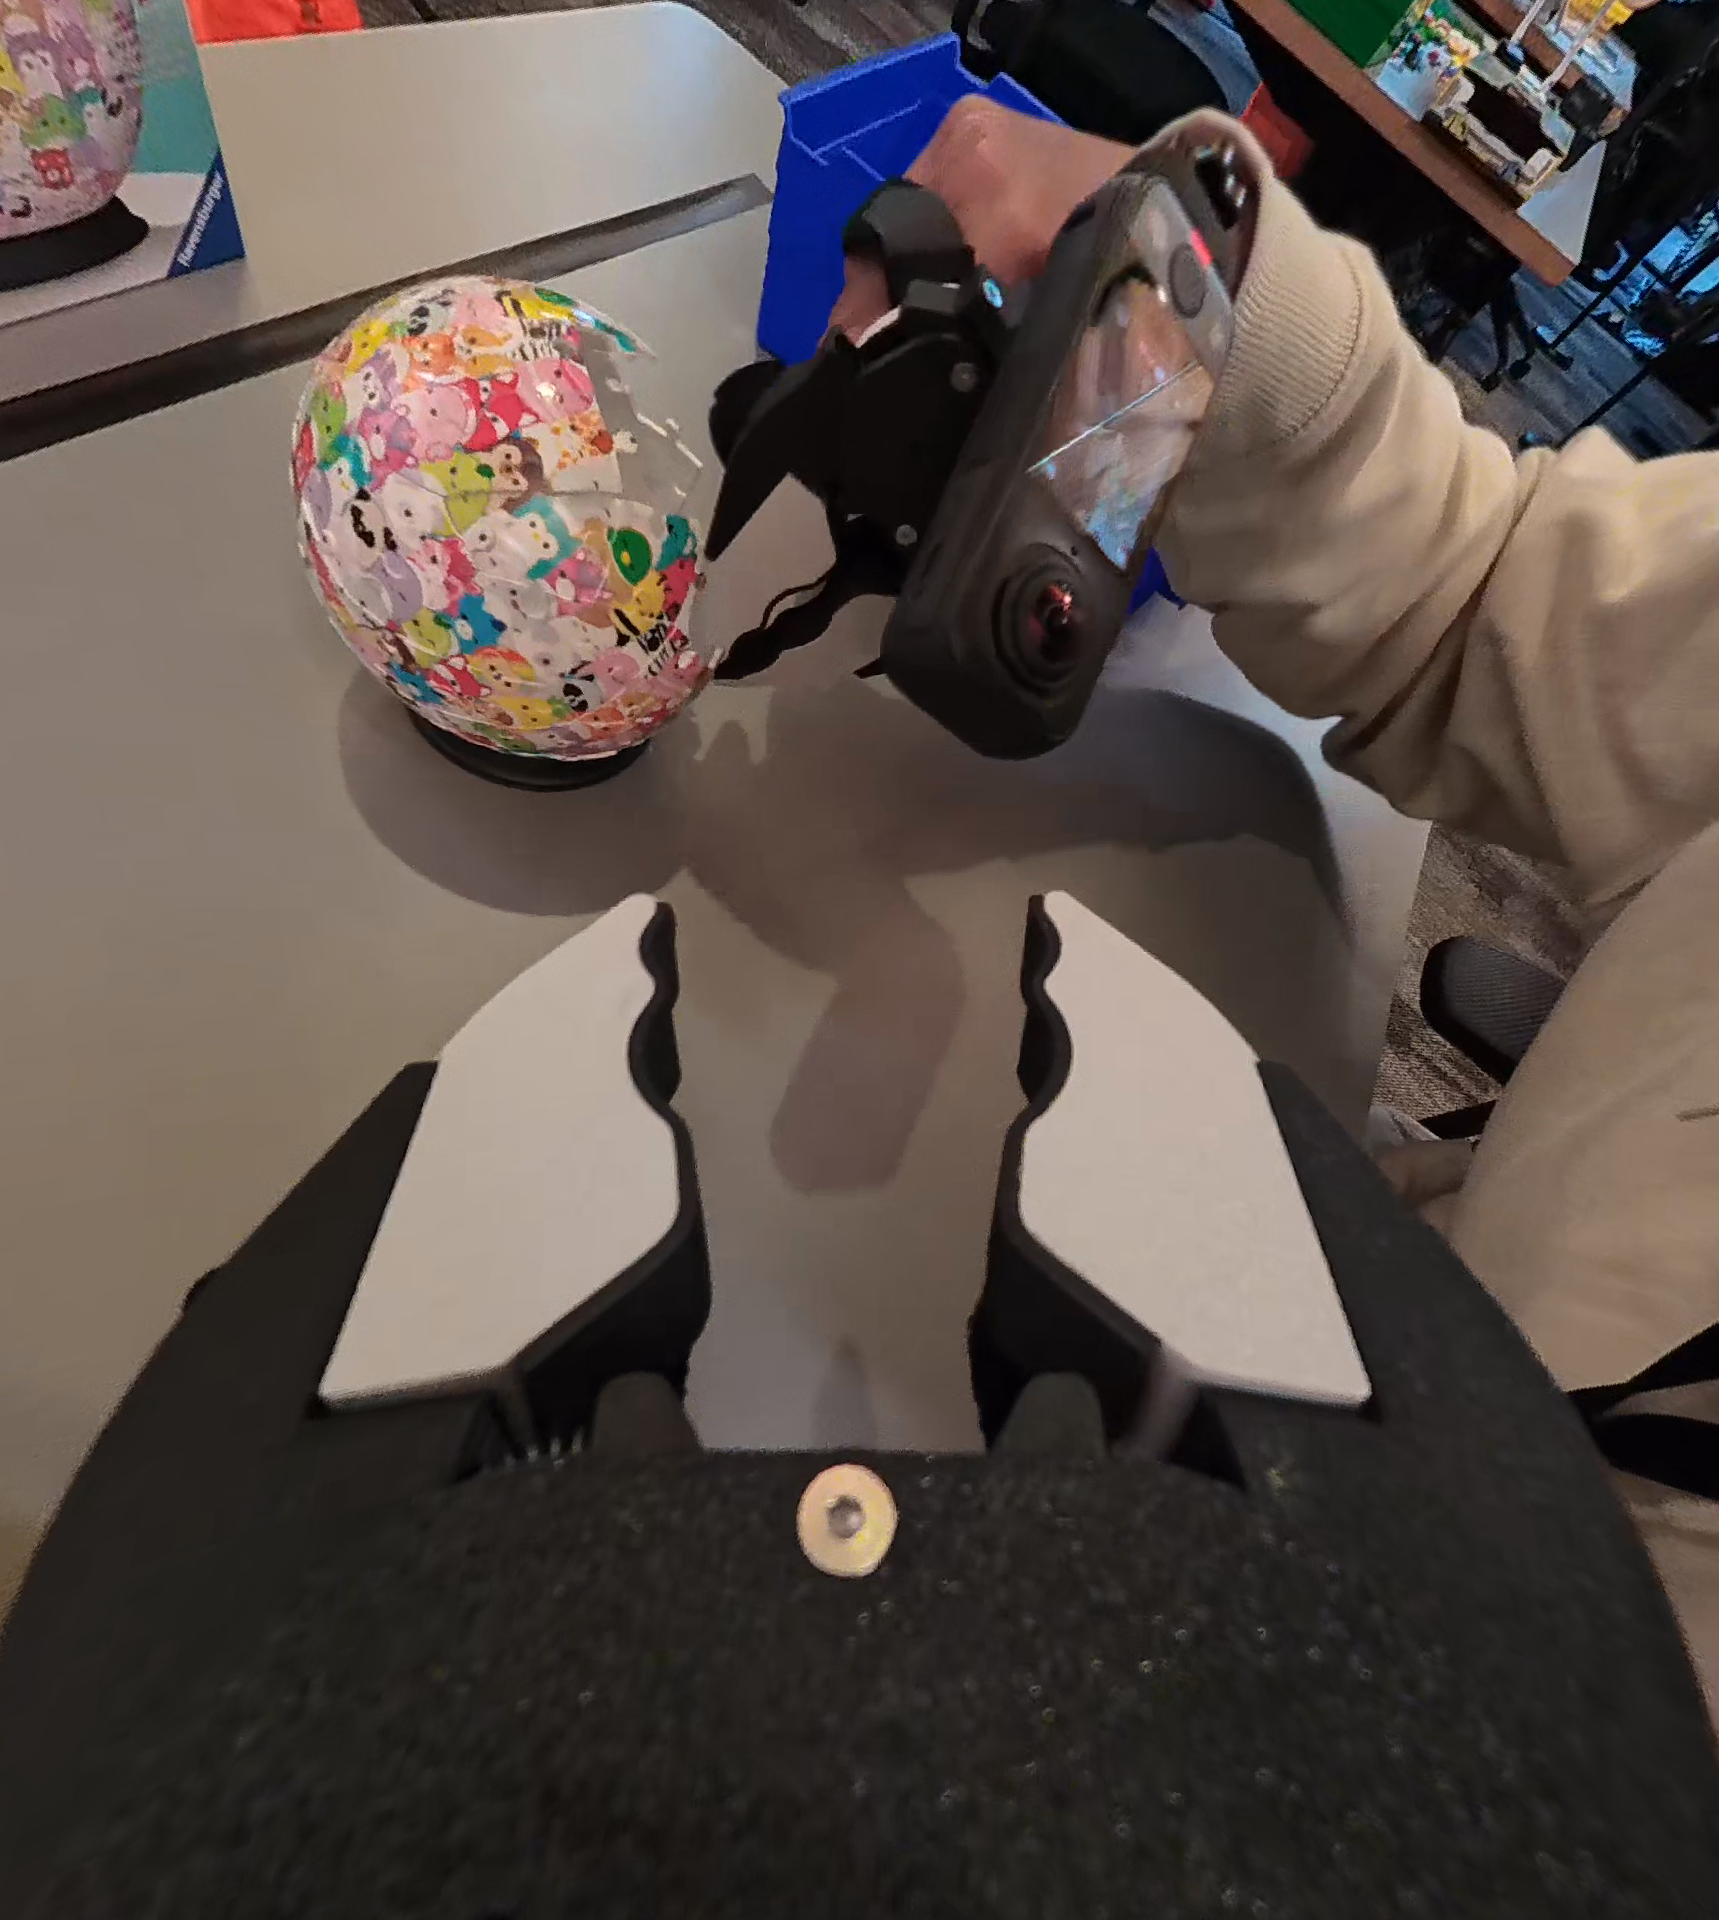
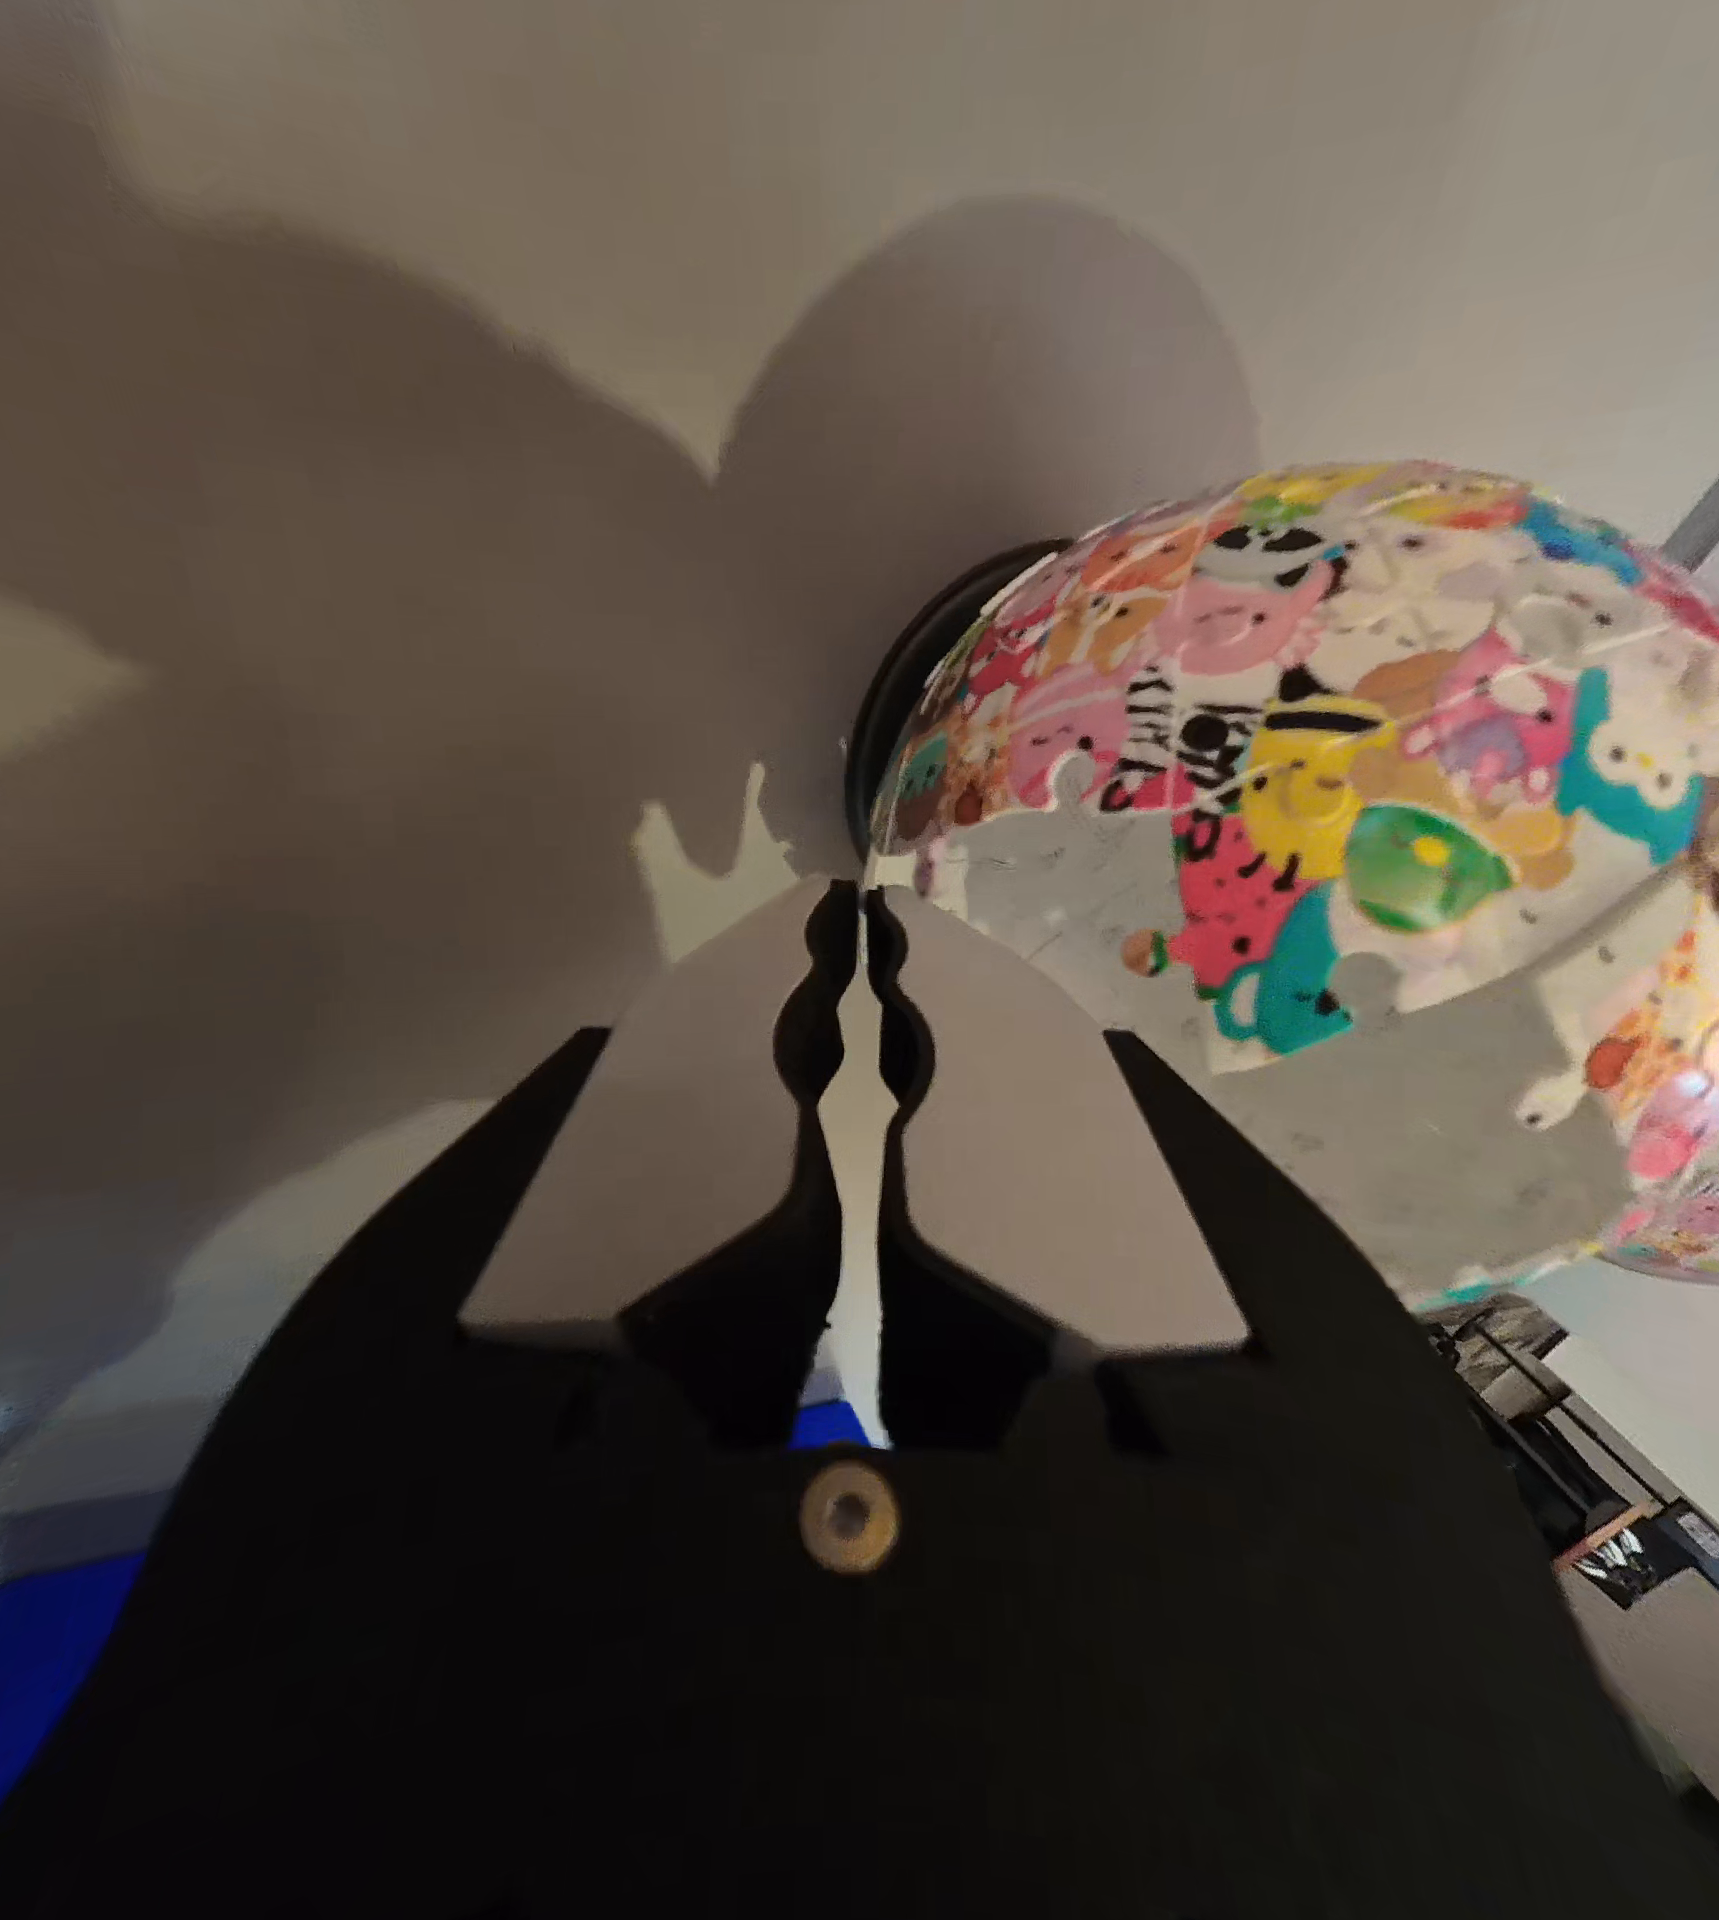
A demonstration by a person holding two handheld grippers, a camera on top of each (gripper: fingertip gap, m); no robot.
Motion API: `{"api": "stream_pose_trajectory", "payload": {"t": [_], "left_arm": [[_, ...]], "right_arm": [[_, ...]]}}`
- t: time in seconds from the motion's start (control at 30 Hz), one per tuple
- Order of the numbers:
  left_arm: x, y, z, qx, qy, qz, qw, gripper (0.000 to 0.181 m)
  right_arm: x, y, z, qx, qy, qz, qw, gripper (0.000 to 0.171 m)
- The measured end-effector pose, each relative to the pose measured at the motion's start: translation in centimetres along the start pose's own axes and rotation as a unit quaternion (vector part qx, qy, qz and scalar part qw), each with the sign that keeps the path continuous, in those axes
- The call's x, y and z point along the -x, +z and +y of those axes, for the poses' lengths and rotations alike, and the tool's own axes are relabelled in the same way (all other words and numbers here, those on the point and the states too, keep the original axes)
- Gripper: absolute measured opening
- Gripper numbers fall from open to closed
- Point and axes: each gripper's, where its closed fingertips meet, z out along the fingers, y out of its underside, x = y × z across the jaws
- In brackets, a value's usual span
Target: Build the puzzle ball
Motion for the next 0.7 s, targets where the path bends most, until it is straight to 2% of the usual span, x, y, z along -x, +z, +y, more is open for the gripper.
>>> {"api": "stream_pose_trajectory", "payload": {"t": [0.3,0.5,0.7], "left_arm": [[-0.1,-2.0,0.3,-0.009,0.005,-0.007,1.0,0.06],[0.3,-1.8,0.4,-0.01,0.004,-0.006,1.0,0.06],[1.2,-1.3,0.9,-0.017,-0.021,-0.011,1.0,0.061]], "right_arm": [[-0.3,0.1,0.0,0.025,-0.009,-0.032,0.999,0.002],[-1.3,-0.9,0.3,0.035,-0.001,-0.01,0.999,0.002],[-2.1,-2.6,1.6,0.02,0.004,0.115,0.993,0.002]]}}
